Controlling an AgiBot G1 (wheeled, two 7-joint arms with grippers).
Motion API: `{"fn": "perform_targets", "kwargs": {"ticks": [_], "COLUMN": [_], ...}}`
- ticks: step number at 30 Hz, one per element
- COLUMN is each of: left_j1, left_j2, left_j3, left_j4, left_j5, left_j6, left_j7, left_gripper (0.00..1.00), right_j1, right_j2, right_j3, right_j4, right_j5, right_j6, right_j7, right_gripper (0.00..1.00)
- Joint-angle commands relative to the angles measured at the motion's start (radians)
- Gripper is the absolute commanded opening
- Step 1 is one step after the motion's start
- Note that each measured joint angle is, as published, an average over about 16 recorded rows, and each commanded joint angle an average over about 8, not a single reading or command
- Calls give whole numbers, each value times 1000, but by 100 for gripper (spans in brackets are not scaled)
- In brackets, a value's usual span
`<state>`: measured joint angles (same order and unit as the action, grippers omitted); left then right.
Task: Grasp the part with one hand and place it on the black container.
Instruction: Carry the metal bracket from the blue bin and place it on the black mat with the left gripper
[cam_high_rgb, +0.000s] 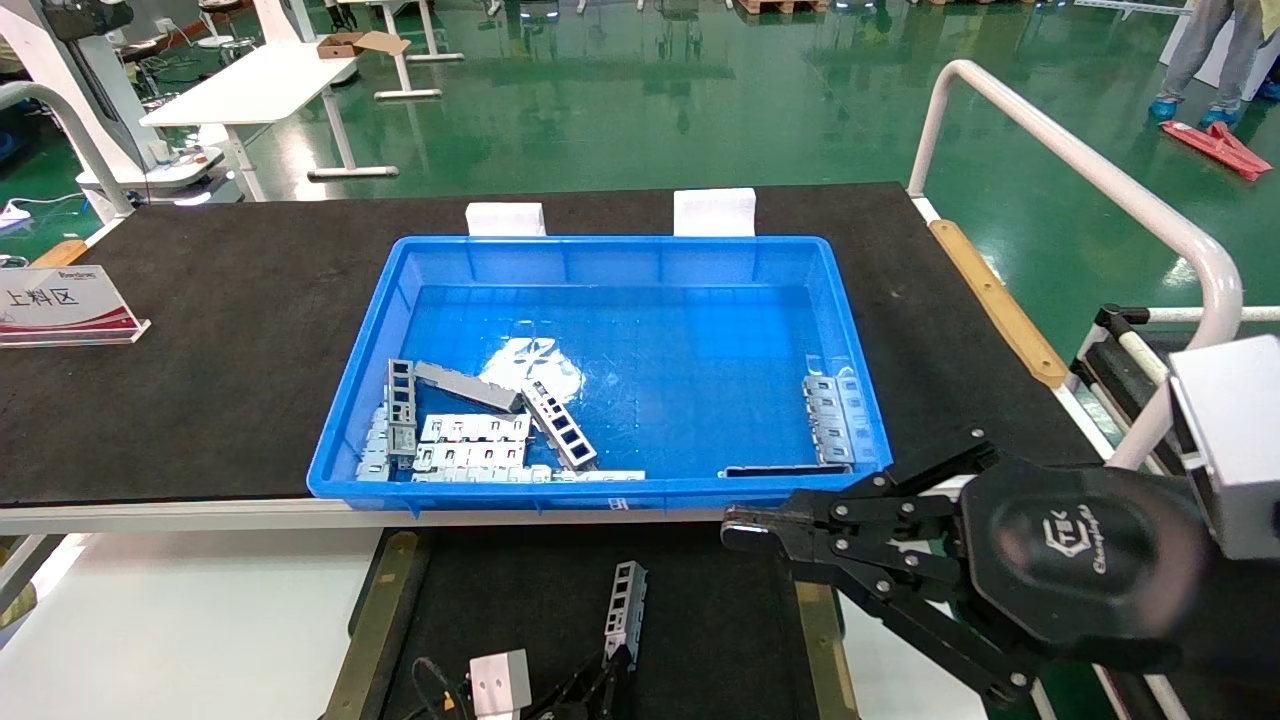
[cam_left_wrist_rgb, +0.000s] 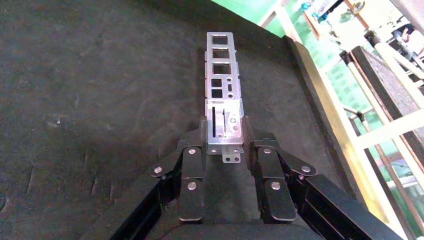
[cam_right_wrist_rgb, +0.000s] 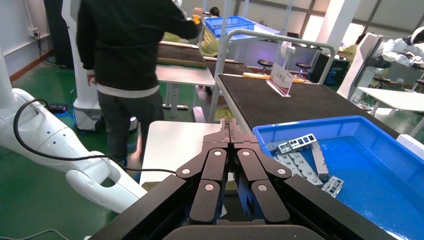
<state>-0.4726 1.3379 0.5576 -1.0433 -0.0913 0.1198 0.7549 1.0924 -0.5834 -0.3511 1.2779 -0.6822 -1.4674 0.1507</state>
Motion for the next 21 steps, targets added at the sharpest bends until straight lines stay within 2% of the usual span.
{"fn": "perform_targets", "kwargs": {"ticks": [1,5,7,8,21], "left_j1": [1,4,4,4,-4], "left_j2": [3,6,7,7,1], "left_j3": [-3,-6,-7,-7,18], "left_j4": [6,9,10,10,-5], "left_j5": [-2,-8,-12,-13,-21], "left_j6": [1,3,4,5,12], "left_j7": [2,6,9,10,38], "left_gripper": [25,75,98,100,100], "right_j1": [0,0,0,0,0], "right_j2": [0,0,0,0,0], "right_j3": [0,0,0,0,0], "right_j4": [0,0,0,0,0], "right_j5": [0,0,0,0,0], "right_j6": [0,0,0,0,0], "right_j7": [0,0,0,0,0], "right_gripper": [32,82,100,100,100]}}
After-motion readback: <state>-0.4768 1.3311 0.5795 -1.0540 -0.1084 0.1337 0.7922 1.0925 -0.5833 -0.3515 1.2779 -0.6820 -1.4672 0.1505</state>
